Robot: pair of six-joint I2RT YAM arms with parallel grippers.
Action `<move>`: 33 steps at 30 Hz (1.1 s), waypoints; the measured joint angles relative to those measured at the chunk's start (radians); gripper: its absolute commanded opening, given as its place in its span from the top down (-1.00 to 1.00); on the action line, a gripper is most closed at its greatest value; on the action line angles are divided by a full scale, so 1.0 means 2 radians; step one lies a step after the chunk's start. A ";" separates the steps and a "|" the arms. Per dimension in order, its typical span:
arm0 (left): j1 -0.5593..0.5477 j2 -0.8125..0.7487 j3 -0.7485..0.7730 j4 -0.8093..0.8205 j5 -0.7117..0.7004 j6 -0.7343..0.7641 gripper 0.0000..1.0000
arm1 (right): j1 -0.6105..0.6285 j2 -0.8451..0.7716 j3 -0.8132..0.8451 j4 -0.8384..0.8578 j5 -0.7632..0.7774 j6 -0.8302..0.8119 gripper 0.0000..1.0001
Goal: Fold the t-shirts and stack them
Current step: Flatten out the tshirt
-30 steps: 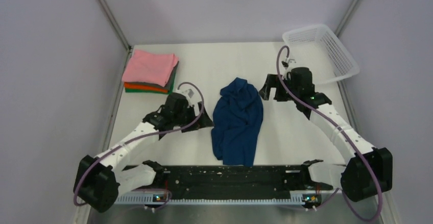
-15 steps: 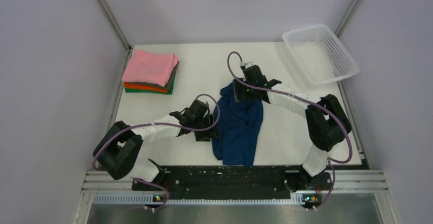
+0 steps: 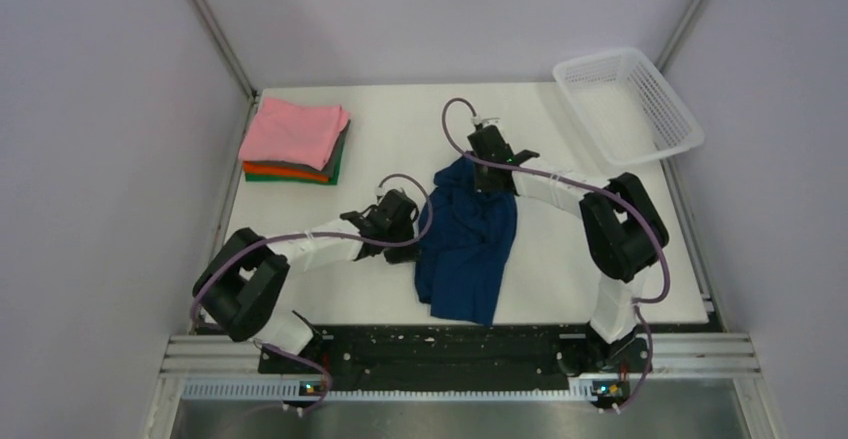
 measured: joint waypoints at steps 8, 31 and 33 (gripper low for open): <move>0.000 -0.106 0.077 -0.136 -0.220 -0.002 1.00 | -0.001 -0.107 -0.001 -0.041 0.080 -0.025 1.00; 0.001 -0.465 0.276 -0.113 -0.466 0.210 1.00 | -0.031 -0.565 0.046 -0.035 0.113 -0.121 1.00; 0.000 -0.475 0.278 -0.108 -0.467 0.219 1.00 | -0.031 -0.590 0.045 -0.029 0.122 -0.124 1.00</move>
